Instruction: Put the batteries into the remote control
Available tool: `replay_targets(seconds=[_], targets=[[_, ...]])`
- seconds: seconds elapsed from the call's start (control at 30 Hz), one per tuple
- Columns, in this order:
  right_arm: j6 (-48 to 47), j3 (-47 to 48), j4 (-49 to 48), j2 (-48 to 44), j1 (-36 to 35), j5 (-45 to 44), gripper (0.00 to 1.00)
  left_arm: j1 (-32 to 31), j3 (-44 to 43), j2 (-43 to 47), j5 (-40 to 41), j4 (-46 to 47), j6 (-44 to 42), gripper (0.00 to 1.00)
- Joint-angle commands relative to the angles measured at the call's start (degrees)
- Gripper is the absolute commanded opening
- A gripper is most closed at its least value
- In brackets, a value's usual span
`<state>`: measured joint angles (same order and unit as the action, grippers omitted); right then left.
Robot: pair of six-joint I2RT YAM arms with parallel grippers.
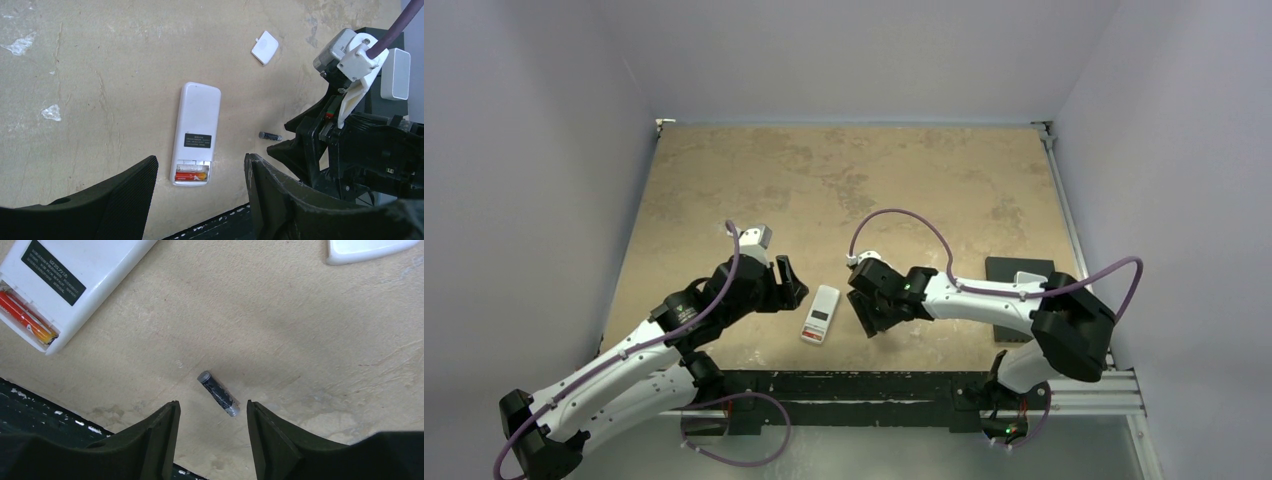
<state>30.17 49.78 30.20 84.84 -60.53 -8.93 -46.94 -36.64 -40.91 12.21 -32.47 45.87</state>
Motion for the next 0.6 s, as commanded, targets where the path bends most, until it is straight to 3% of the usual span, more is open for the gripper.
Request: replay_targets(seconds=[0.0, 0.57], targets=[[-1.4, -0.6, -2.2, 0.3, 0.6, 1.8, 0.59, 0.1, -0.1, 0.3, 0.5, 0.6, -0.7, 0.64], [-1.2, -2.6, -4.6, 3.2, 0.8, 2.2, 0.54, 0.1, -0.2, 0.4, 0.4, 0.5, -0.6, 0.64]])
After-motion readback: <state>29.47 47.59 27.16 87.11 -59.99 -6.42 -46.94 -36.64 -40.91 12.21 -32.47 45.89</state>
